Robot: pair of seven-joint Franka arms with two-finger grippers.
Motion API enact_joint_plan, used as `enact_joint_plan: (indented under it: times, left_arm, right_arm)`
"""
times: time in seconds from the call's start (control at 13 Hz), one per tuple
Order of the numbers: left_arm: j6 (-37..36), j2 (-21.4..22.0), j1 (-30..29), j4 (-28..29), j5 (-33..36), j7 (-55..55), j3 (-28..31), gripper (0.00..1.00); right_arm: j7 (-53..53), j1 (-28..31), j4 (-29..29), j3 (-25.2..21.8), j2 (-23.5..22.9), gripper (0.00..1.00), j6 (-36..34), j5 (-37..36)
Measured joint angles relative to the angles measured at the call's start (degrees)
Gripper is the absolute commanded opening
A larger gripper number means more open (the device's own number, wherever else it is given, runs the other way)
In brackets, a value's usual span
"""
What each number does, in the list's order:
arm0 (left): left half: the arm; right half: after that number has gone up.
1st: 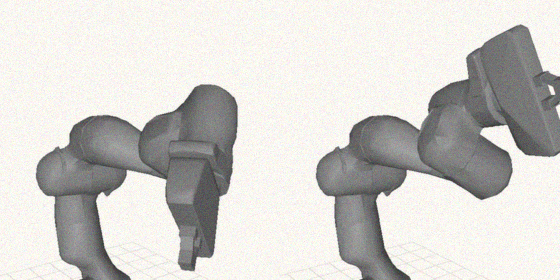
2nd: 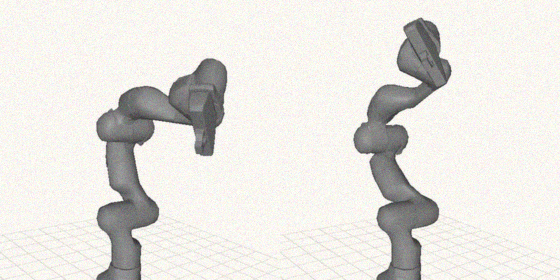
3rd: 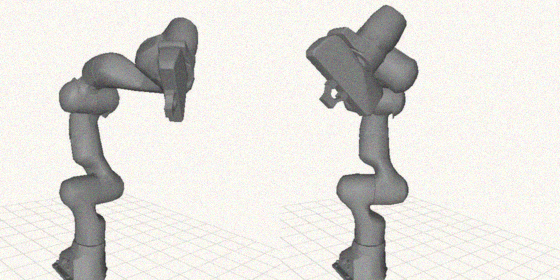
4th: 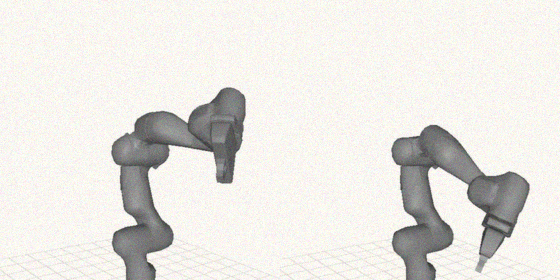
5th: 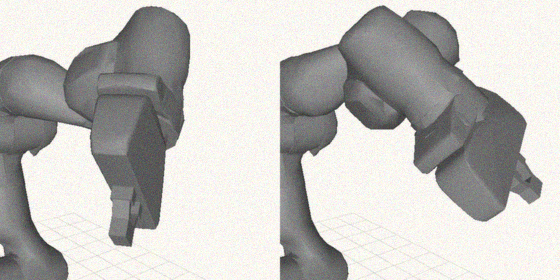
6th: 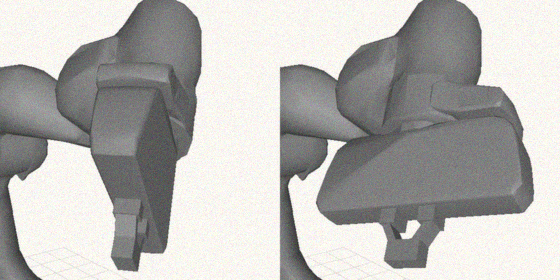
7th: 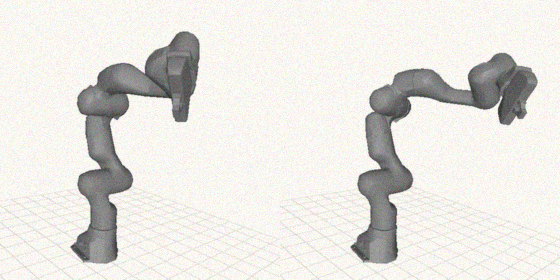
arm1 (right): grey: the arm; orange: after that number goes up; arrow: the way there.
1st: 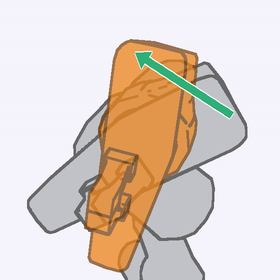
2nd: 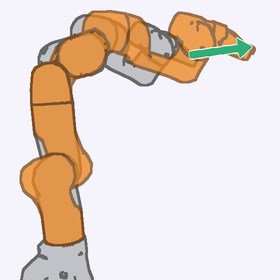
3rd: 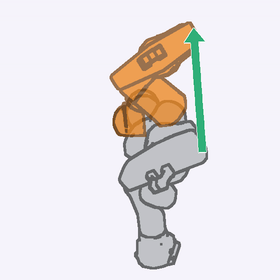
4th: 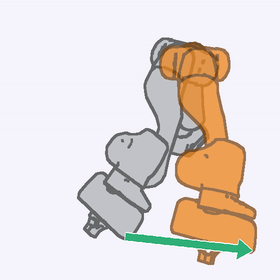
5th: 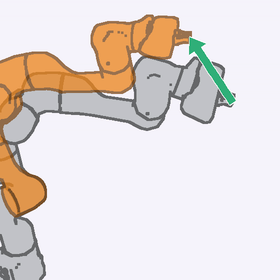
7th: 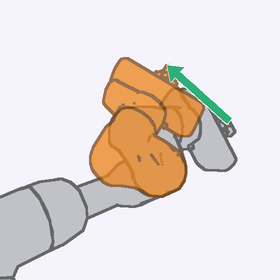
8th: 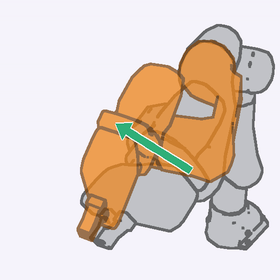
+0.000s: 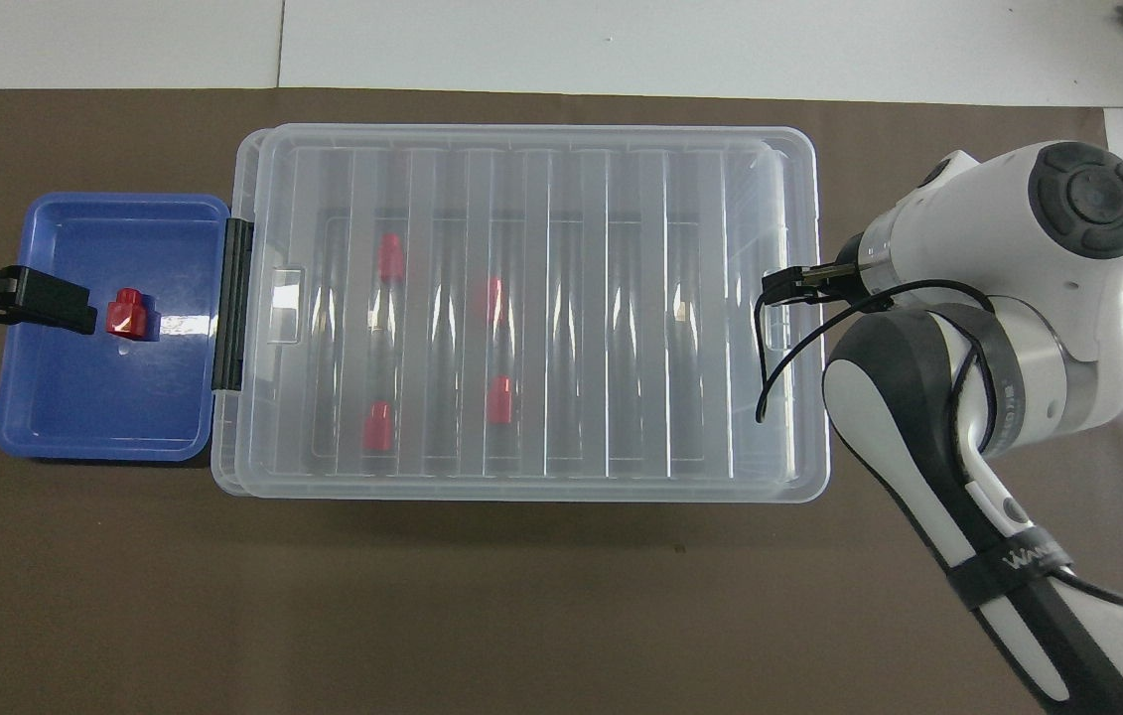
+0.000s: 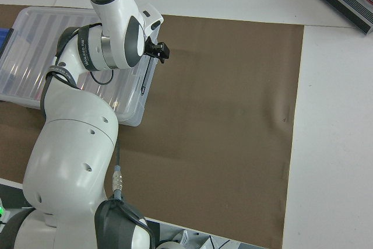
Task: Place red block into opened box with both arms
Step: 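Move the right gripper onto the edge of the clear lid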
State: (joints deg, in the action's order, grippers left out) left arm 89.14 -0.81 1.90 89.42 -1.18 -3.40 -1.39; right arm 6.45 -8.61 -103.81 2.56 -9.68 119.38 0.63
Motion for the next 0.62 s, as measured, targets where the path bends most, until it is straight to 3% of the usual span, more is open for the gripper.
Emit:
enact_joint_plan:
  times: [0.62]
  left_arm:
    - [0.01, 0.05, 0.00, 0.00, 0.00, 0.00, 0.00, 1.00]
  right_arm:
    - [0.00, 1.57, -0.18, -0.14, 0.08, 1.00, -0.21, -8.05]
